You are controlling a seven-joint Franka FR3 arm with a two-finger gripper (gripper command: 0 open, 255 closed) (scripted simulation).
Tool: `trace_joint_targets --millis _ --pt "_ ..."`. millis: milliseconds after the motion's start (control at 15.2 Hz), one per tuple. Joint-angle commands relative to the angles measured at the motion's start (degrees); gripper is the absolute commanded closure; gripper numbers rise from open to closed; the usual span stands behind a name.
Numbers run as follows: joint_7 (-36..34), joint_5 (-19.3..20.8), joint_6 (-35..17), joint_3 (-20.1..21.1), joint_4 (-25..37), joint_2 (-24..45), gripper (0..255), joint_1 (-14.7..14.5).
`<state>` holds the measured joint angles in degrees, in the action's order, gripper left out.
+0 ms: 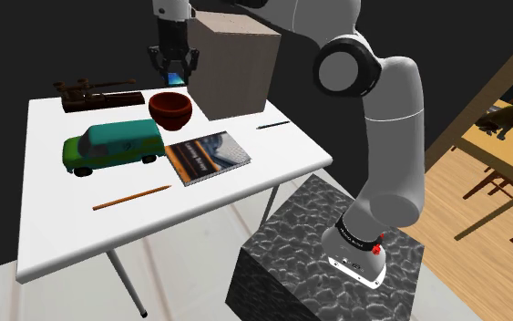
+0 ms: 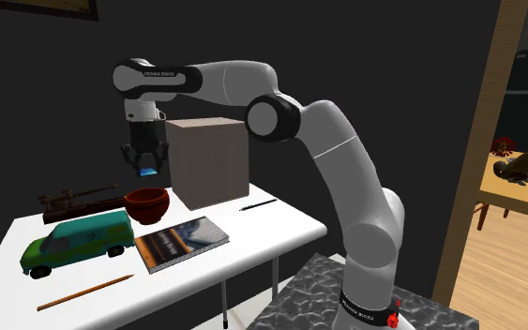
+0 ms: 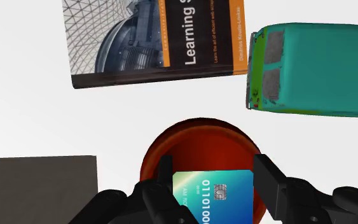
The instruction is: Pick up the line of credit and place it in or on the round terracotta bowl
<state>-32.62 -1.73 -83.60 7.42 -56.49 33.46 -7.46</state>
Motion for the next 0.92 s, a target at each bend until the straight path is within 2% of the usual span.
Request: trace_joint_targets --millis 0,858 --pt "-0.5 0.3 1.3 0.0 4.6 3.4 255 -0.7" --pt "0.3 0.0 -10.7 -0.1 -10.3 0.4 255 0.0"
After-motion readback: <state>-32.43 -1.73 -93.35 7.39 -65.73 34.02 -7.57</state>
